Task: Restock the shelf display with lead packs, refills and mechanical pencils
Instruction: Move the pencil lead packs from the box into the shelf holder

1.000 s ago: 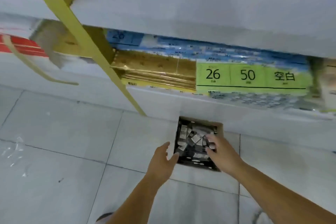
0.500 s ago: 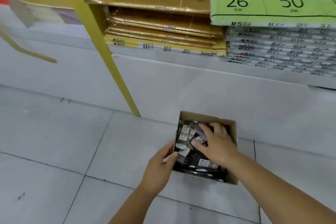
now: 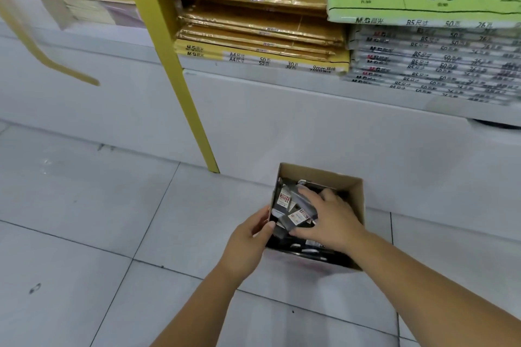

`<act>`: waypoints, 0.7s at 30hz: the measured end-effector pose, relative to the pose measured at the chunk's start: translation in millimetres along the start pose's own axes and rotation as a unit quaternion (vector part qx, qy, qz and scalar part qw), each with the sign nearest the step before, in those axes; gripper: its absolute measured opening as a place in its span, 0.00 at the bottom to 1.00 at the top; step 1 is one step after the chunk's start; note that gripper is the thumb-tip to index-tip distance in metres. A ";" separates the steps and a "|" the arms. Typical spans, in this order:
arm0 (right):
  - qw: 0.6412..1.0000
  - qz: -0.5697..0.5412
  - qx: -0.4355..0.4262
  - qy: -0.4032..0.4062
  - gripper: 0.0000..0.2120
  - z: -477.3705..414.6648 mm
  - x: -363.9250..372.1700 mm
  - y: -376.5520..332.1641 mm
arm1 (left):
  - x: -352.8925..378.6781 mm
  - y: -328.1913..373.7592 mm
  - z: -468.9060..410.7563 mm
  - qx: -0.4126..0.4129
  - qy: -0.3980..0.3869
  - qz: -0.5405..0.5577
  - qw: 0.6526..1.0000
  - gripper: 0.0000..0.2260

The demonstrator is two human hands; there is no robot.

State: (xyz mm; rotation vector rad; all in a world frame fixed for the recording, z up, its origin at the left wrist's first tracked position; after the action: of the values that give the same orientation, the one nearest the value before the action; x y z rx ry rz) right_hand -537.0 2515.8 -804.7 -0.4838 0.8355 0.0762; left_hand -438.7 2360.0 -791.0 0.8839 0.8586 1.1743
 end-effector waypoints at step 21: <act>0.970 -0.106 -0.101 0.193 0.19 64.7 -58.9 -11.5 | -0.5 -5.1 -5.3 -0.003 -0.014 0.018 1.000 0.16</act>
State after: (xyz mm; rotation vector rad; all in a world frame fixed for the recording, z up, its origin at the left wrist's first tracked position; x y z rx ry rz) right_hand -529.0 2541.3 -720.7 -0.7936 1.1587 -0.1359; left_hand -441.6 2359.4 -797.7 0.9127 0.8200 1.1931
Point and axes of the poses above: each hand's wrist, its own z-axis away from the middle knuckle, its own x-axis out of the palm, y = z × x, the point moved 10 cm from there along -z, towards the middle knuckle, and after that the axes turned 14 degrees about -y, right-handed, at the moved point
